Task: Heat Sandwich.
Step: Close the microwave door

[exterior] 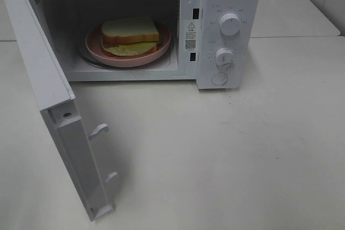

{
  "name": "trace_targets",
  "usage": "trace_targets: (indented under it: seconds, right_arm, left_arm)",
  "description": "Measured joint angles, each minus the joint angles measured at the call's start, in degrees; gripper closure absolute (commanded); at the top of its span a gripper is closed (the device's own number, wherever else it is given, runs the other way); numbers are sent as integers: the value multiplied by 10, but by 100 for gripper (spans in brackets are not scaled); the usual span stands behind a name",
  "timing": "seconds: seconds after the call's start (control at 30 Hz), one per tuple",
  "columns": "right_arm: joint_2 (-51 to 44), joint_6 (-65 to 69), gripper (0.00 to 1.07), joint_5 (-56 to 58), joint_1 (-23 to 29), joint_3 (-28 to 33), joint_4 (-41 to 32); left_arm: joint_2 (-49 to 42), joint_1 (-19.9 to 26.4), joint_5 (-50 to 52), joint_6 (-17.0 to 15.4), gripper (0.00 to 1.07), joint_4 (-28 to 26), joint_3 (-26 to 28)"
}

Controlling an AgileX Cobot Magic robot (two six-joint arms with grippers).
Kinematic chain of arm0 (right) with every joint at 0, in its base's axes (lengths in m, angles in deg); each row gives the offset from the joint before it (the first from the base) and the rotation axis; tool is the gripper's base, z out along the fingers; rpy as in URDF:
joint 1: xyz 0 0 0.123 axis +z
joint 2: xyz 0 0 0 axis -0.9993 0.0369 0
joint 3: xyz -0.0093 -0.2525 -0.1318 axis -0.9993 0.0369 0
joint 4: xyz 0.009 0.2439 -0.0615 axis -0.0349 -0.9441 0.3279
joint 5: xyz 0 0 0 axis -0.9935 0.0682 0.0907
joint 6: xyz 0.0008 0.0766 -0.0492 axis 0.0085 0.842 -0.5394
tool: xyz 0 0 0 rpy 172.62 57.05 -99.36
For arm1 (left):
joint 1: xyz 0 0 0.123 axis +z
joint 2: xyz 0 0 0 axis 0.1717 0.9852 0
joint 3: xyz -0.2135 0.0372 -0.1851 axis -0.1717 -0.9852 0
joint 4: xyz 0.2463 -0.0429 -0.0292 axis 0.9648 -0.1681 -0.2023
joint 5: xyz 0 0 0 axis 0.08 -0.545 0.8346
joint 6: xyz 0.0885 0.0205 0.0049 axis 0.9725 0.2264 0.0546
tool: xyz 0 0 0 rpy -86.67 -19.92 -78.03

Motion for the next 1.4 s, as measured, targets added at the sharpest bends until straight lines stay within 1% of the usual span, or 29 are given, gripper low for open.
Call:
trace_targets:
  seconds: [0.03, 0.07, 0.1, 0.13, 0.17, 0.2, 0.23, 0.27, 0.33, 0.37, 0.4, 0.43, 0.5, 0.53, 0.63, 0.67, 0.7, 0.8, 0.83, 0.97, 1.0, 1.1, 1.13, 1.17, 1.27, 1.3, 1.37, 1.4]
  right_arm:
    - [0, 0, 31, 0, 0, 0, 0]
    - [0, 0, 31, 0, 0, 0, 0]
    - [0, 0, 31, 0, 0, 0, 0]
    - [0, 0, 31, 0, 0, 0, 0]
    - [0, 0, 31, 0, 0, 0, 0]
    - [0, 0, 31, 0, 0, 0, 0]
    - [0, 0, 31, 0, 0, 0, 0]
    - [0, 0, 31, 0, 0, 0, 0]
    - [0, 0, 31, 0, 0, 0, 0]
    - [0, 0, 31, 0, 0, 0, 0]
    - [0, 0, 31, 0, 0, 0, 0]
    - [0, 0, 31, 0, 0, 0, 0]
    - [0, 0, 31, 0, 0, 0, 0]
    - [0, 0, 31, 0, 0, 0, 0]
    - [0, 0, 31, 0, 0, 0, 0]
    - [0, 0, 31, 0, 0, 0, 0]
    - [0, 0, 31, 0, 0, 0, 0]
    - [0, 0, 31, 0, 0, 0, 0]
    - [0, 0, 31, 0, 0, 0, 0]
    - [0, 0, 31, 0, 0, 0, 0]
    - [0, 0, 31, 0, 0, 0, 0]
    - [0, 1, 31, 0, 0, 0, 0]
    - [0, 1, 31, 0, 0, 0, 0]
    - [0, 1, 31, 0, 0, 0, 0]
    - [0, 1, 31, 0, 0, 0, 0]
    - [0, 1, 31, 0, 0, 0, 0]
    - [0, 1, 31, 0, 0, 0, 0]
    - [0, 1, 31, 0, 0, 0, 0]
  left_arm:
    - [12, 0, 6, 0, 29, 0, 0]
    - [12, 0, 6, 0, 29, 0, 0]
    - [35, 0, 15, 0, 34, 0, 0]
    - [44, 0, 19, 0, 49, 0, 0]
    - [55, 0, 23, 0, 56, 0, 0]
    - [63, 0, 25, 0, 62, 0, 0]
    - [63, 0, 25, 0, 62, 0, 0]
    - [83, 0, 30, 0, 76, 0, 0]
    - [100, 0, 42, 0, 88, 0, 0]
    - [100, 0, 42, 0, 88, 0, 0]
    - [116, 0, 62, 0, 101, 0, -1]
    - [123, 0, 76, 0, 106, 0, -2]
    - [140, 0, 119, 0, 106, 0, -17]
    - [140, 0, 119, 0, 106, 0, -17]
    - [157, 0, 172, 2, 106, 0, -39]
    - [166, 0, 210, 7, 106, 0, -56]
    - [166, 0, 210, 7, 106, 0, -56]
    - [176, 0, 271, 18, 106, 0, -76]
    - [176, 0, 271, 18, 106, 0, -76]
    - [210, 0, 380, 22, 106, 0, -119]
    - [210, 0, 380, 22, 106, 0, -119]
    - [230, 0, 437, 23, 106, 0, -141]
    - [245, 0, 480, 23, 106, 0, -154]
    - [245, 0, 480, 23, 106, 0, -154]
    - [275, 0, 561, 23, 106, 0, -174]
    - [275, 0, 561, 23, 106, 0, -174]
    - [293, 0, 593, 23, 106, 0, -176]
    - [315, 0, 627, 23, 106, 0, -177]
